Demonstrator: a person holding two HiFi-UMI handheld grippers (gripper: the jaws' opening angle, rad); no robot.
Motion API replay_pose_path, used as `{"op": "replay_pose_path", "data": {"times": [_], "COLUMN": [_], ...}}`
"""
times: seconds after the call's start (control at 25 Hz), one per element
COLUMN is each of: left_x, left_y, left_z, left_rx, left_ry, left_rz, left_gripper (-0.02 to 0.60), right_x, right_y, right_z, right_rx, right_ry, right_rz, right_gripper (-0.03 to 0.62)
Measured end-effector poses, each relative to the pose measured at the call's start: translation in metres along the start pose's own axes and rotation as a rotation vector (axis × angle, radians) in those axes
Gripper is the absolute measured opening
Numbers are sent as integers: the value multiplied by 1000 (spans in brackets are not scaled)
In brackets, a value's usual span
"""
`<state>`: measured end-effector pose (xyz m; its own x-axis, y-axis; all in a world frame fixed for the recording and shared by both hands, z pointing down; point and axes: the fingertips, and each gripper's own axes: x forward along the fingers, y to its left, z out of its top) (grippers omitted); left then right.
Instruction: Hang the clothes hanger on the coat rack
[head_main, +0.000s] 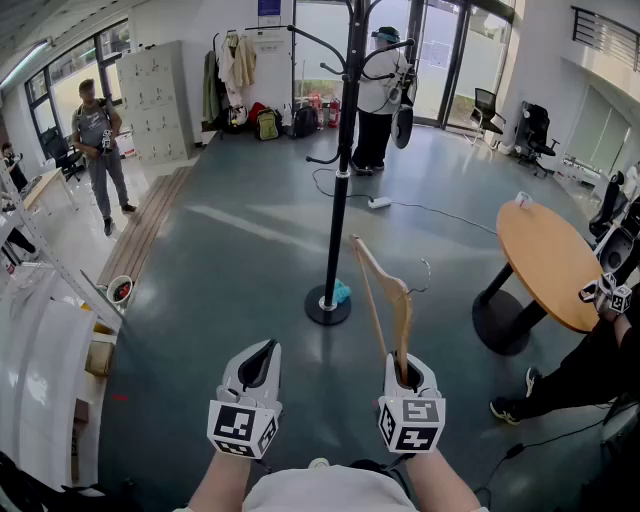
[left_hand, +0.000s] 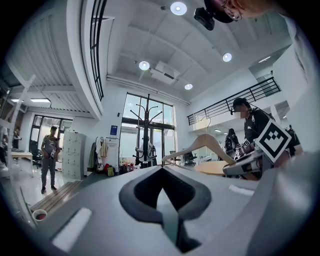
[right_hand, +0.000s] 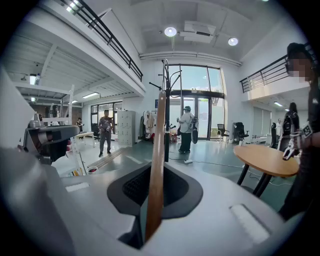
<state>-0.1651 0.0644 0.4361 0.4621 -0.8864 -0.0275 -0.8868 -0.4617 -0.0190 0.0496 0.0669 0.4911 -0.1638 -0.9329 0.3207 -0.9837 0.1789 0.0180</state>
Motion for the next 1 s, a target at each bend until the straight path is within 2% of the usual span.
{"op": "replay_pose_path", "data": {"times": [0.6,1.0], "left_x": [7,8], "left_y": [-7,-2], "left_z": [5,-6], "left_rx": [2,-9], "left_ry": [-11,14], "left_rz": [-1,2], "left_gripper": [0,0], "right_x": [-1,5], "right_y": [-18,-22], "right_z": [0,-3], "right_rx": [32,49], "right_ry": [-1,14], "right_rz": [-17,-30], "right_gripper": [58,57]}}
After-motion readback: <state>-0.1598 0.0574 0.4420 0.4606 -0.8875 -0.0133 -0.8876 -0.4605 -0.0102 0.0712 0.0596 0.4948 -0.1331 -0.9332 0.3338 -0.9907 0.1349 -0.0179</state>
